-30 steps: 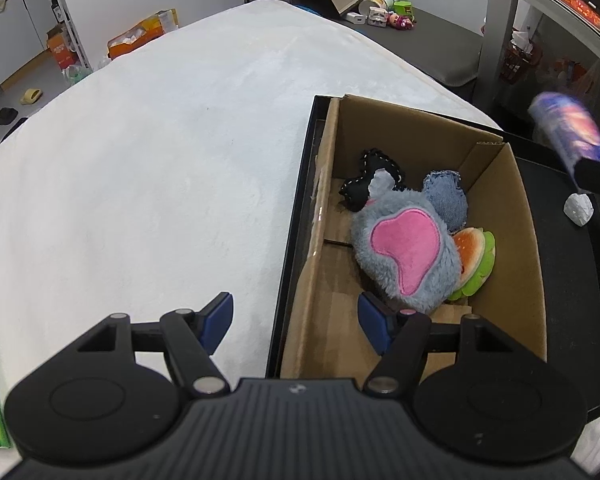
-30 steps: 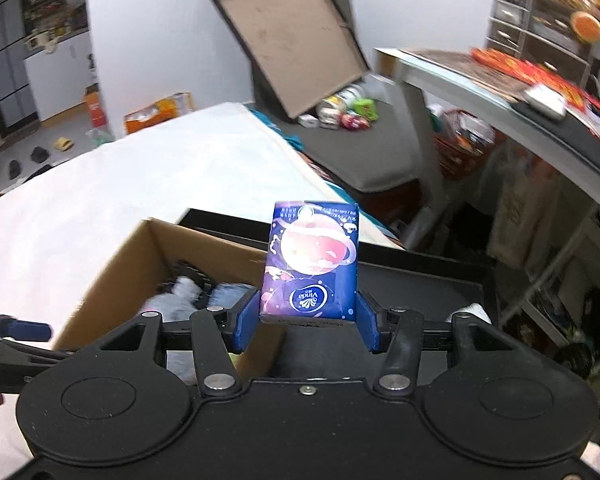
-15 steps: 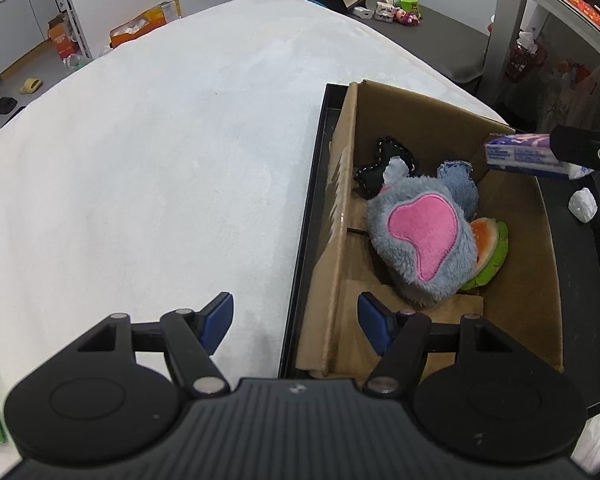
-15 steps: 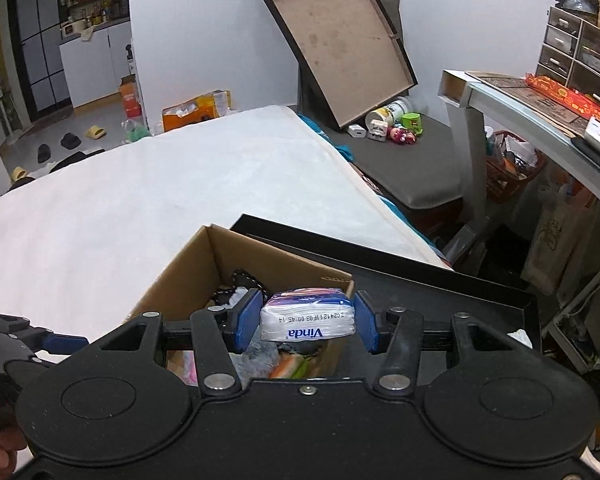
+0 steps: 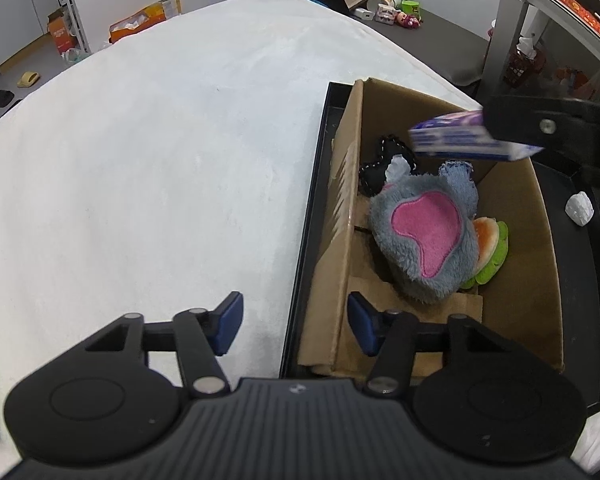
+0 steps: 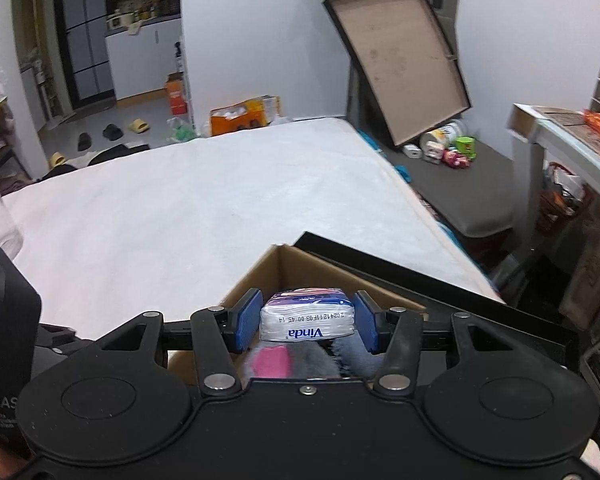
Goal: Organize soft objects
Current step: 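Carry the blue tissue pack into the box and release it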
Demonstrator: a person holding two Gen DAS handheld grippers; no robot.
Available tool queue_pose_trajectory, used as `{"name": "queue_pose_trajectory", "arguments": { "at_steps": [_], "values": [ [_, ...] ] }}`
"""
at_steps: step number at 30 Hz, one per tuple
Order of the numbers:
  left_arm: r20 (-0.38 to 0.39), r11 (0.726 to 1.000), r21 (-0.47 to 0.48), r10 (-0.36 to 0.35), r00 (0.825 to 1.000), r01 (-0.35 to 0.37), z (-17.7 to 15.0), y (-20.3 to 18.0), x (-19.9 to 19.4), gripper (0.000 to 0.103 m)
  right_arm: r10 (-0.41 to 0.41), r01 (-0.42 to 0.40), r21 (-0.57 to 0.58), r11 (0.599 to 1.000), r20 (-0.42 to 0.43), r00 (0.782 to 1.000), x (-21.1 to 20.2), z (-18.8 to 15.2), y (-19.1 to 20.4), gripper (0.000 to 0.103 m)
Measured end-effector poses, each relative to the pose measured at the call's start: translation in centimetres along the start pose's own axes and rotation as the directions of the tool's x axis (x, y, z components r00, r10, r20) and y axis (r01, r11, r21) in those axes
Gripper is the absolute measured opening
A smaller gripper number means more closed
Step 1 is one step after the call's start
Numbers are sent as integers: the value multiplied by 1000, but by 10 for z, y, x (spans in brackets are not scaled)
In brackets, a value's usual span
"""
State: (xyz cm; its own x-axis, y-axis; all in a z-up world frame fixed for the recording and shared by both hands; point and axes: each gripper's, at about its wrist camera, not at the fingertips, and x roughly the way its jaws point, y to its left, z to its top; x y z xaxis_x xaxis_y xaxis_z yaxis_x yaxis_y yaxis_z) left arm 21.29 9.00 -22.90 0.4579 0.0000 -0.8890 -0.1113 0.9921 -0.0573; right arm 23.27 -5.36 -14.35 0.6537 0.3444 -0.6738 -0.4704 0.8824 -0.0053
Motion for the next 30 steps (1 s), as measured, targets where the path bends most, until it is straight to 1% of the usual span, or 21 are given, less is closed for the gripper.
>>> {"name": "queue_pose_trajectory", "arguments": {
  "at_steps": [2, 3, 4, 6, 7, 8, 9, 12, 17, 24, 26, 28, 30],
  "values": [
    [-13, 1000, -9, -10, 1000, 10, -1, 2, 2, 47, 11, -11, -7, 1000, -11, 1000, 4, 1, 5, 49],
    [-19, 1000, -16, -15, 1000, 15, -1, 2, 3, 41, 18, -18, -9, 1000, -14, 1000, 6, 2, 9, 49],
    [-25, 1000, -21, -19, 999, 19, -2, 3, 4, 38, 26, -27, -11, 1000, -16, 1000, 8, 3, 12, 49],
    [-28, 999, -31, -28, 999, 27, -3, 5, 4, 36, 41, -42, -18, 999, -26, 999, 11, 4, 17, 51],
    [-28, 999, -32, -33, 999, 32, -3, 6, 4, 33, 43, -44, -24, 999, -39, 998, 14, 4, 21, 52],
    [-29, 999, -33, -38, 999, 37, -3, 6, 4, 32, 35, -37, -29, 999, -50, 998, 17, 4, 23, 53],
    [-29, 999, -34, -38, 999, 37, -3, 6, 4, 31, 28, -30, -32, 999, -57, 998, 17, 4, 24, 57],
    [-27, 999, -31, -38, 999, 37, -2, 5, 3, 30, 20, -21, -17, 1000, -59, 998, 16, 2, 22, 64],
    [-12, 999, -24, -33, 999, 33, -1, 3, 0, 30, -4, 5, 13, 1000, -57, 998, 8, -4, 11, 69],
    [13, 1000, -17, -19, 1000, 20, -3, 2, -8, 29, -45, 48, 60, 997, -38, 998, -3, -13, -7, 79],
    [14, 1000, -17, -23, 1000, 23, -3, 0, -9, 25, -63, 65, 75, 995, -31, 998, -5, -17, -13, 82],
    [15, 999, -15, -29, 999, 29, -4, -2, -9, 17, -83, 85, 89, 992, -24, 996, -8, -21, -19, 84],
    [17, 999, -12, -30, 999, 30, -3, -4, -9, 13, -99, 100, 106, 989, -20, 995, -10, -25, -28, 87]
  ]
}}
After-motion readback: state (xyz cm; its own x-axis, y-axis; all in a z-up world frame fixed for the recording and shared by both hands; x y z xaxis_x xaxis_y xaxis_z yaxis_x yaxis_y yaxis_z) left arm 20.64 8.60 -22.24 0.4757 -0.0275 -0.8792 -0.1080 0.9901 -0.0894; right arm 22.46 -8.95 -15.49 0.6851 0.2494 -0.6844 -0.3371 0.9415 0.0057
